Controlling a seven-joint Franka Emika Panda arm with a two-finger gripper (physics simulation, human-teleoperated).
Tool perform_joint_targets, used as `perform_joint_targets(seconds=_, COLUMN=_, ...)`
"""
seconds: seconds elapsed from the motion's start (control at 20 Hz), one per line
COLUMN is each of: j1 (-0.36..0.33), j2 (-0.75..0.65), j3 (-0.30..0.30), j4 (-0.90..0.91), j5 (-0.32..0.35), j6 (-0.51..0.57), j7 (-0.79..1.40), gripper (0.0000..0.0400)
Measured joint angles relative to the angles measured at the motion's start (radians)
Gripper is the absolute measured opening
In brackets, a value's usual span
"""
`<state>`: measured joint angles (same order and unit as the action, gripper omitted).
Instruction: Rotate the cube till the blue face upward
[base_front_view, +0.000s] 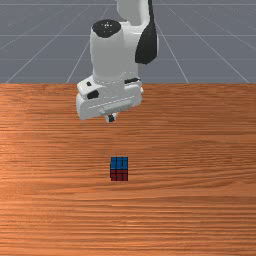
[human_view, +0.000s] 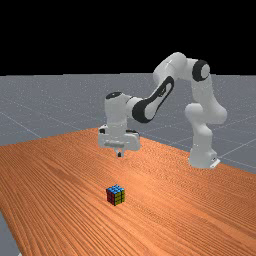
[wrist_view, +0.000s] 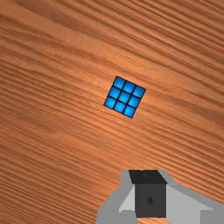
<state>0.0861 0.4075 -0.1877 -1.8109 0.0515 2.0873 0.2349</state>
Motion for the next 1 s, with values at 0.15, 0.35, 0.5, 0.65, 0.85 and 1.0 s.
perform_joint_targets(seconds=0.15, j1=0.011, j2=0.017, j3=-0.014, j4=0.011, j5=0.015, j6=-0.011, j7=0.108, gripper=0.0000)
perform_joint_targets(seconds=0.35, j1=0.025, j2=0.033, j3=-0.033, j4=0.031, j5=0.037, j6=-0.039, j7=0.249, gripper=0.0000)
perform_joint_targets(seconds=0.5, j1=0.033, j2=0.045, j3=-0.046, j4=0.048, j5=0.053, j6=-0.058, j7=0.346, gripper=0.0000)
perform_joint_targets(seconds=0.65, j1=0.034, j2=0.055, j3=-0.049, j4=0.058, j5=0.062, j6=-0.058, j7=0.378, gripper=0.0000)
perform_joint_targets(seconds=0.85, j1=0.015, j2=0.181, j3=-0.037, j4=0.207, j5=0.096, j6=-0.031, j7=0.392, gripper=0.0000)
perform_joint_targets(seconds=1.0, j1=0.000, j2=0.272, j3=-0.030, j4=0.311, j5=0.110, j6=-0.069, j7=0.407, gripper=0.0000)
